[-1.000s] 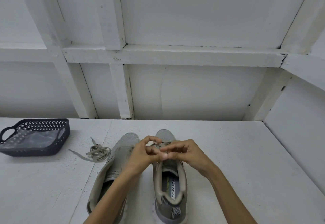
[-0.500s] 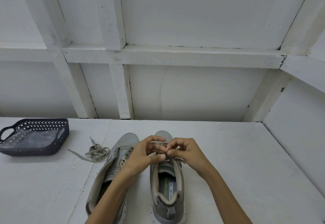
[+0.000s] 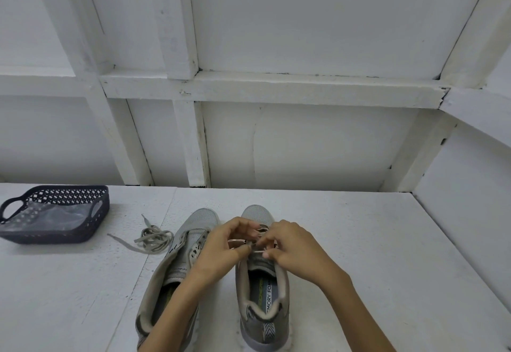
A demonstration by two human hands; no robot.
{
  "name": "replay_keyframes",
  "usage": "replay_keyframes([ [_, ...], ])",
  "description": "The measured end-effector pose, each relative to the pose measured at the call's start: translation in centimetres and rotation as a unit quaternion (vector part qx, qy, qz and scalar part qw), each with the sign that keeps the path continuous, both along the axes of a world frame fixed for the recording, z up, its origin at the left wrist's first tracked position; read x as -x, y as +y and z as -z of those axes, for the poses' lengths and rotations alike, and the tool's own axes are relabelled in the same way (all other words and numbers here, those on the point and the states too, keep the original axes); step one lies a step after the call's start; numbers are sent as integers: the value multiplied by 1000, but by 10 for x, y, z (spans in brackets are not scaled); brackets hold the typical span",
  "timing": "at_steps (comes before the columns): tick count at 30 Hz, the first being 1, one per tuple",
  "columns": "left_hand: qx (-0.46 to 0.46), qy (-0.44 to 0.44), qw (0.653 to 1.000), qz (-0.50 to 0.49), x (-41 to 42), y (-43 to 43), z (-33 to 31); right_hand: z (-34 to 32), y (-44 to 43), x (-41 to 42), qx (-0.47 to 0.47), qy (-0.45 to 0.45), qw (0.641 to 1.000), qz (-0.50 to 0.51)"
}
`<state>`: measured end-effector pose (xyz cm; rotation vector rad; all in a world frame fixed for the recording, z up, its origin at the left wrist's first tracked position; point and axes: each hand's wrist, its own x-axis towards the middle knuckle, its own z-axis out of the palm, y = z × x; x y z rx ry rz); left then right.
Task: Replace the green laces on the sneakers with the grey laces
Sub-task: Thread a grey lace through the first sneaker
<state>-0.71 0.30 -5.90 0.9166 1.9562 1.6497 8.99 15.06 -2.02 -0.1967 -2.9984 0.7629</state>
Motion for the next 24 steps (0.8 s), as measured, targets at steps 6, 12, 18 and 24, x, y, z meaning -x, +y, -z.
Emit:
replay_keyframes([
  [6, -4, -17, 1000, -19, 5, -5, 7, 4, -7, 0, -46, 11, 999, 13],
  [12, -9, -6, 1000, -24, 4, -3, 7, 11, -7, 1, 36, 43, 998, 39],
  [18, -14, 27, 999, -12, 2, -1, 7, 23, -12, 3, 183, 123, 972, 87],
  [24, -14, 29, 999, -12, 0, -3, 11, 35, -16, 3, 264, 183, 942, 98],
])
